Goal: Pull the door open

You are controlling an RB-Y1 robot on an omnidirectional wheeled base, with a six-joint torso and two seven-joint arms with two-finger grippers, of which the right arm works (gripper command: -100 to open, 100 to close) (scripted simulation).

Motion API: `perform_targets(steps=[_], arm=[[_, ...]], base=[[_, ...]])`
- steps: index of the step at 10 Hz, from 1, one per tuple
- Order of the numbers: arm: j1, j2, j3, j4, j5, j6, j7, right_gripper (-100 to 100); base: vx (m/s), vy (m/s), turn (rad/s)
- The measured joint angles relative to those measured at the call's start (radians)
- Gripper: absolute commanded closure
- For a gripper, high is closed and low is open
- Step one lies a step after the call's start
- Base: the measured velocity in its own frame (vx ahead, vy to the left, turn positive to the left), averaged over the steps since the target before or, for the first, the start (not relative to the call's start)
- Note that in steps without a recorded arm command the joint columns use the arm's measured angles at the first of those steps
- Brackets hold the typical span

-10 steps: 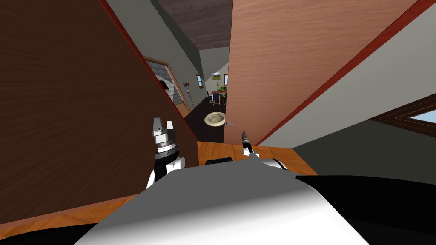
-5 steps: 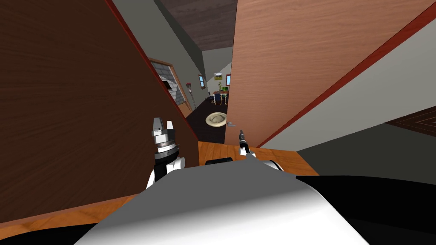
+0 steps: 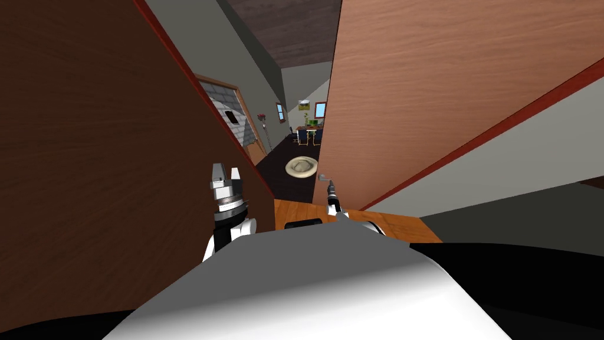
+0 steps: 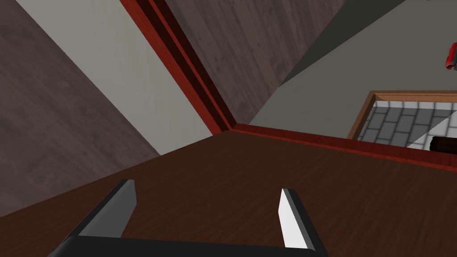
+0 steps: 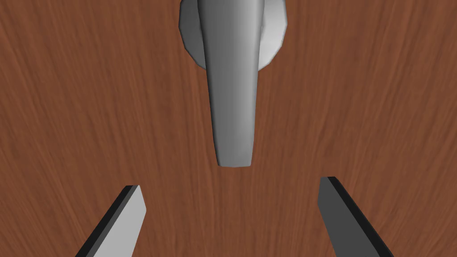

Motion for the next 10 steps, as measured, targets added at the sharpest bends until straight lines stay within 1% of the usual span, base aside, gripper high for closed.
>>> perform_targets(steps=[2,3,4,9,10], arm=[[0.018,0.023,-0.002,-0.045,0.004,0.009,0.005,-100],[0.014,0.030,-0.003,-0.040,0.006,0.003,0.004,-100],[0.013,0.031,-0.003,-0.038,0.006,0.000,0.004,100],[0.015,0.031,-0.002,-0.038,0.006,0.005,0.005,100],[0.016,0.031,-0.002,-0.038,0.006,0.005,0.005,100]], base=[[0.208,0.010,0.001],[0.102,-0.002,0.005],[-0.016,0.002,-0.002],[-0.020,0.001,0.002],[-0.103,-0.010,0.000]])
